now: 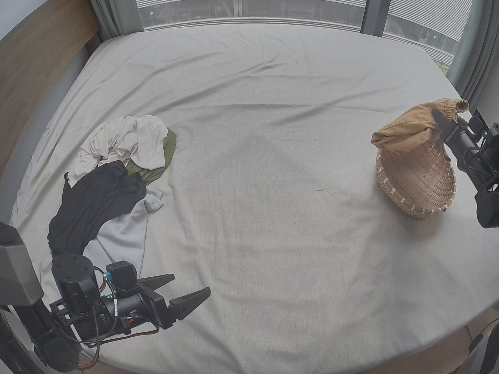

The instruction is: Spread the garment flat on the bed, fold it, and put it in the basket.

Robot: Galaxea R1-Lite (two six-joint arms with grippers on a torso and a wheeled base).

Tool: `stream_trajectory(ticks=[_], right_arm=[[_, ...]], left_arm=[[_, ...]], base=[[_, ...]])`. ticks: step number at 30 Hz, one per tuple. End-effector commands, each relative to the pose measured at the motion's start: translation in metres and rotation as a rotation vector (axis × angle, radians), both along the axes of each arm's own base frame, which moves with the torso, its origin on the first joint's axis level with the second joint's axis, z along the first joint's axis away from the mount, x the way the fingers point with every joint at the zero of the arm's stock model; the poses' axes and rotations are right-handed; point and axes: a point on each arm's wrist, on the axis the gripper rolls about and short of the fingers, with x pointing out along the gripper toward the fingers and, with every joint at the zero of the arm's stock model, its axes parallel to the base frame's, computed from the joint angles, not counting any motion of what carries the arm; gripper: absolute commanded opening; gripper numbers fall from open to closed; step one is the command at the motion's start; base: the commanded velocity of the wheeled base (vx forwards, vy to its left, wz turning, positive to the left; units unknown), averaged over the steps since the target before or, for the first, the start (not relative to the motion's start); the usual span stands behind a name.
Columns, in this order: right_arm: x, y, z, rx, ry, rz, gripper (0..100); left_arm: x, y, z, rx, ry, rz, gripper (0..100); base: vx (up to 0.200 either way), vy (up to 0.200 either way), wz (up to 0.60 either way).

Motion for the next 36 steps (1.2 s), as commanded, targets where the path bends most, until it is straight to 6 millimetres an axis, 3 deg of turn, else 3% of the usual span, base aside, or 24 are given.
stream_trajectory(ticks=[1,6,7,16,21,28,36], right_arm=[[0.005,-0.009,-0.028,-0.01,0.084,-0.028,0],[0.002,-0.009,-0.043,-0.017,0.096,-0.023,0],[0.001,-0.009,-0.045,-0.019,0.093,-0.019,100],[-0.011,-0.009,-0.058,-0.013,0.147,-0.025,100],[-0.05,0.007,-0.054,-0.044,0.181,0.0,100],[-0.085,0.03,-0.043,-0.069,0.177,0.064,100],[-0.105,0.055,-0.029,-0.095,0.18,0.155,100]], left_arm=[[-0.003,0.002,-0.002,0.008,0.016,0.0,100],[-0.003,0.002,-0.002,0.008,0.018,0.0,100],[-0.003,0.002,-0.002,0.008,0.018,0.0,100],[-0.003,0.002,-0.002,0.009,0.017,0.002,100],[-0.003,0.001,-0.003,0.01,0.02,-0.001,100],[-0.005,0.0,-0.001,0.005,0.011,-0.006,100],[-0.006,-0.001,-0.001,0.005,0.009,-0.01,100]], base=[[0.0,0.0,0.0],[0.0,0.0,0.0],[0.0,0.0,0.0],[0.0,0.0,0.0],[0.0,0.0,0.0],[0.0,0.0,0.0],[0.0,0.0,0.0]])
